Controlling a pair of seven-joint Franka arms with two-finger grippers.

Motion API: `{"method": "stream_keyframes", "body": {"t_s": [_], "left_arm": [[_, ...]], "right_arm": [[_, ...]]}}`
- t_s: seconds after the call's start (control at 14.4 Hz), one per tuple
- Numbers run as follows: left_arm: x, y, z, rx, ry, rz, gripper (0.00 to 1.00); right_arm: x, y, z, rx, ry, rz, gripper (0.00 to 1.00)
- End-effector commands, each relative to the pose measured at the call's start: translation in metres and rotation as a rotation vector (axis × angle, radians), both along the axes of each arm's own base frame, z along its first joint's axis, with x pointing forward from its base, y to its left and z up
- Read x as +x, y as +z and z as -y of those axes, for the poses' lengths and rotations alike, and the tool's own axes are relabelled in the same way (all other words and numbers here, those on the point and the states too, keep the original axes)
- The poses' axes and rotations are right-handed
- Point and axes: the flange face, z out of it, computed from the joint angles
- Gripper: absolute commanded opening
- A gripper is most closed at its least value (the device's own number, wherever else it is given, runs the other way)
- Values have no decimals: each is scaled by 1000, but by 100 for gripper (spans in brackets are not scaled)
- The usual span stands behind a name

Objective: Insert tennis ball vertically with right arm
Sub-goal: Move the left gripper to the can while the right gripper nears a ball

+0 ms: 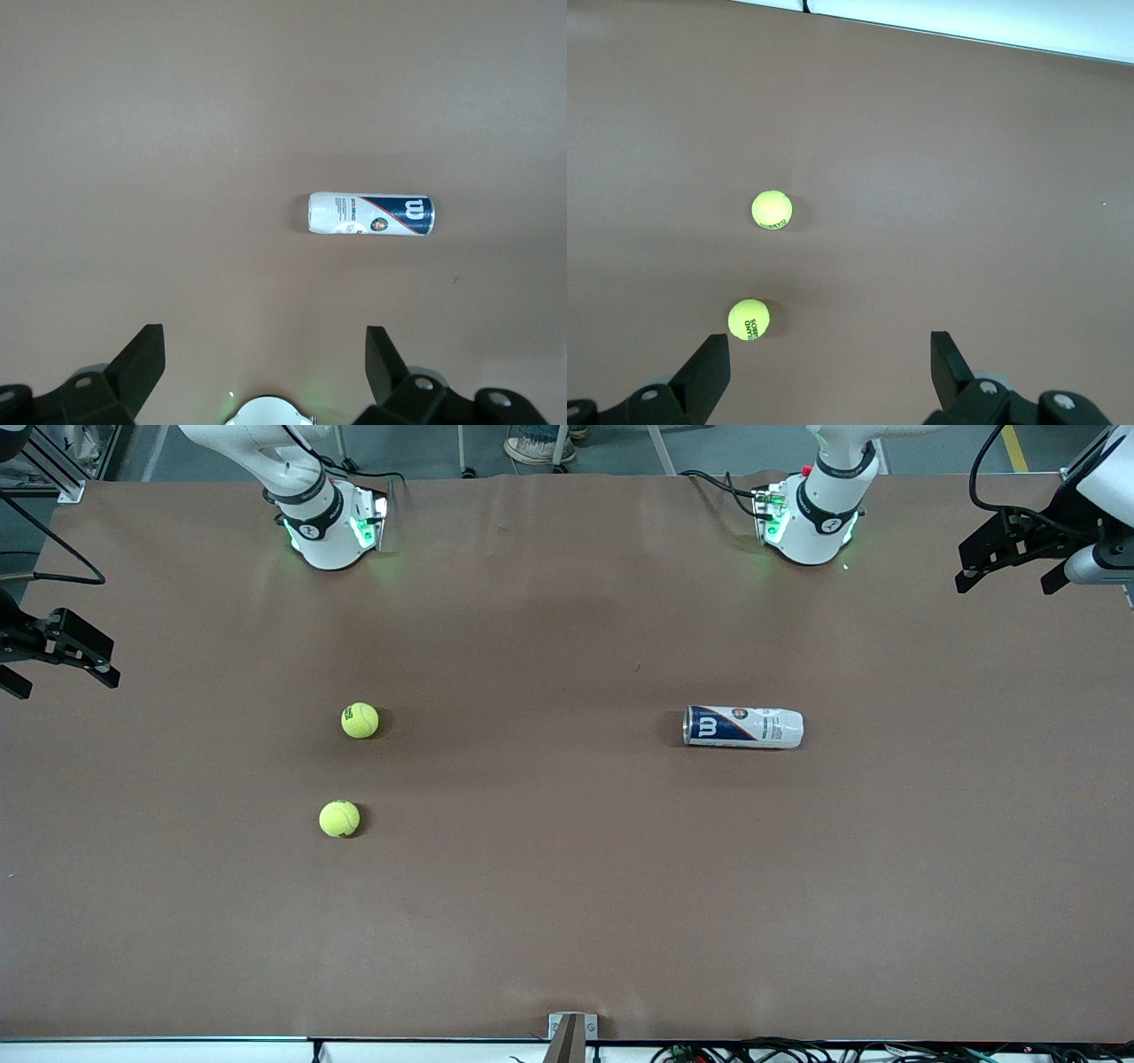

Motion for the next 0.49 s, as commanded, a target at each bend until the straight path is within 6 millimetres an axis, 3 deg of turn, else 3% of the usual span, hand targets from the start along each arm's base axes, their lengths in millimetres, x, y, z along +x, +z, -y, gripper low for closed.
{"method": "stream_keyframes", "body": {"t_s": [0.0,0.14,0.35,0.42], "left_arm": [[-4,7,3,-17,6,13,100],[-1,1,4,-20,15,1,100],[15,-24,11,-7,106,-44,100],[25,-41,11,3,191,-72,100]], "right_arm": [[-2,0,2,-3,-2,-2,100],[-2,0,3,-4,-6,1,100],[-2,1,4,-1,-42,3,99],[-2,1,4,-2,-69,3,99]]}}
